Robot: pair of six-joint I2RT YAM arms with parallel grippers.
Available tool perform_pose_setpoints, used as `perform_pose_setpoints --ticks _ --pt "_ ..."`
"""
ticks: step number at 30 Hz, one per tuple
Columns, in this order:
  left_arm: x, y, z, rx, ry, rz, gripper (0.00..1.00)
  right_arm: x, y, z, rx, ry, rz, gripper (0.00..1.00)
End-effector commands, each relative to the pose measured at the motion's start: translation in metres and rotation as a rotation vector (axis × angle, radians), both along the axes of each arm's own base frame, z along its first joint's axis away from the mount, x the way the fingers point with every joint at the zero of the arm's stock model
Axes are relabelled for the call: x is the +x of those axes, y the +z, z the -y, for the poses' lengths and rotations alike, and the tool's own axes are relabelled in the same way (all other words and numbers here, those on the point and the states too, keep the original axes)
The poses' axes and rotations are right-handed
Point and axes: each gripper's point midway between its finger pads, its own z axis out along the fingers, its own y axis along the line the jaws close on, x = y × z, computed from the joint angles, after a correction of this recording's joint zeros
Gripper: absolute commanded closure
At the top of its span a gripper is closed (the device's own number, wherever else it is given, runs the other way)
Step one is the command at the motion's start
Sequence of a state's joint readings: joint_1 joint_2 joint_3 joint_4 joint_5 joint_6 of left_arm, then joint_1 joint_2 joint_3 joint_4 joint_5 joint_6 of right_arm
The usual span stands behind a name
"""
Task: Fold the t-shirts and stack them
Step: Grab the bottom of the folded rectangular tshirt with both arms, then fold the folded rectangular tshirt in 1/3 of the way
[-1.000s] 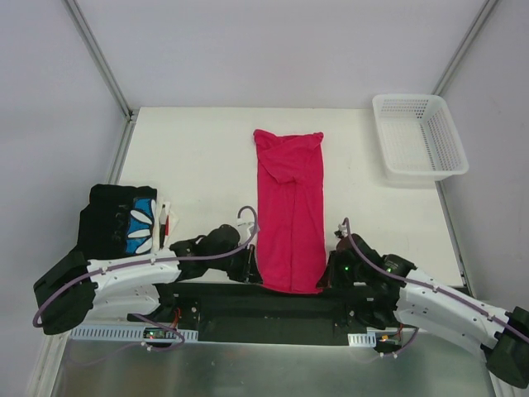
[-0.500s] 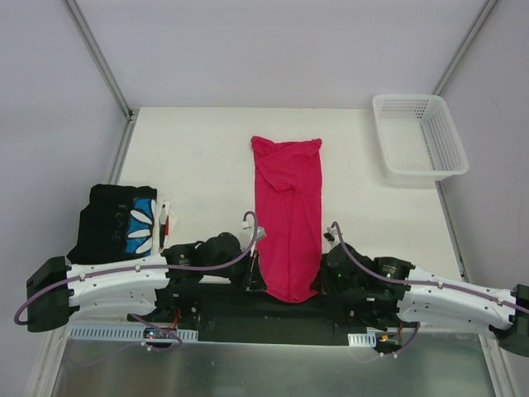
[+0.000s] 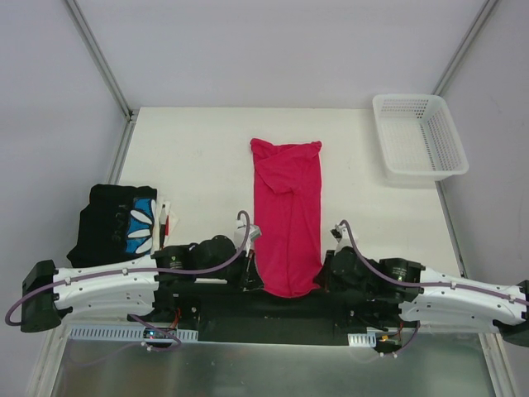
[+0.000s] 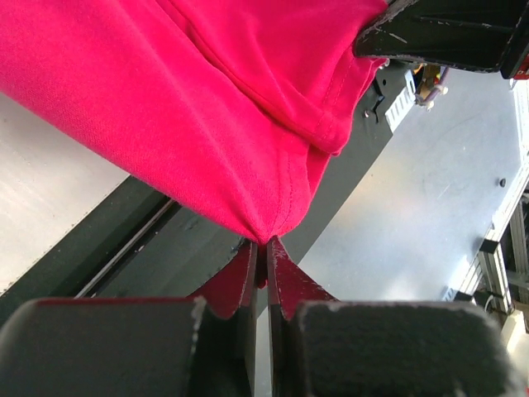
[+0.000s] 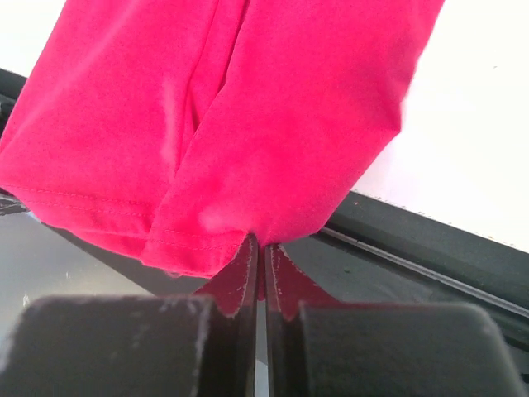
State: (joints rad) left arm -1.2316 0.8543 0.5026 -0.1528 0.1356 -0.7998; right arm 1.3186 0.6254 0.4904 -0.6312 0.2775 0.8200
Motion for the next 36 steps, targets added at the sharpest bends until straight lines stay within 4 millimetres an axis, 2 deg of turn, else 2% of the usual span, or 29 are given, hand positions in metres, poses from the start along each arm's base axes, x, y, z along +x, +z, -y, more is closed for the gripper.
perform_pose_setpoints --ticks 1,13,18,20,25,29,33,36 --pt "0.012 0.016 0.002 -0.017 0.033 0.072 1.0 0.02 0.019 0.01 -0.024 -0.057 0.113 0.99" --pt "0.025 0.018 0.002 0.021 0.047 0.147 1.0 0.055 0.047 0.016 -0.115 -0.092 0.301 0.99" --pt "0.044 0.026 -0.001 0.05 0.101 0.218 1.0 0.07 0.057 0.013 -0.133 -0.103 0.335 0.99" --pt "0.054 0.032 -0.002 0.055 0.121 0.251 1.0 0.078 0.059 0.015 -0.155 -0.099 0.351 0.99" --pt "0.088 0.046 -0.011 0.095 0.181 0.348 1.0 0.102 0.079 0.013 -0.156 -0.118 0.423 0.99" --pt "0.12 0.061 -0.017 0.128 0.245 0.411 1.0 0.122 0.078 0.019 -0.19 -0.13 0.414 0.99" --pt "0.148 0.061 -0.028 0.194 0.3 0.45 1.0 0.14 0.086 0.022 -0.217 -0.127 0.447 0.99" --pt "0.161 0.058 -0.031 0.231 0.317 0.462 1.0 0.15 0.088 0.022 -0.226 -0.132 0.45 0.99"
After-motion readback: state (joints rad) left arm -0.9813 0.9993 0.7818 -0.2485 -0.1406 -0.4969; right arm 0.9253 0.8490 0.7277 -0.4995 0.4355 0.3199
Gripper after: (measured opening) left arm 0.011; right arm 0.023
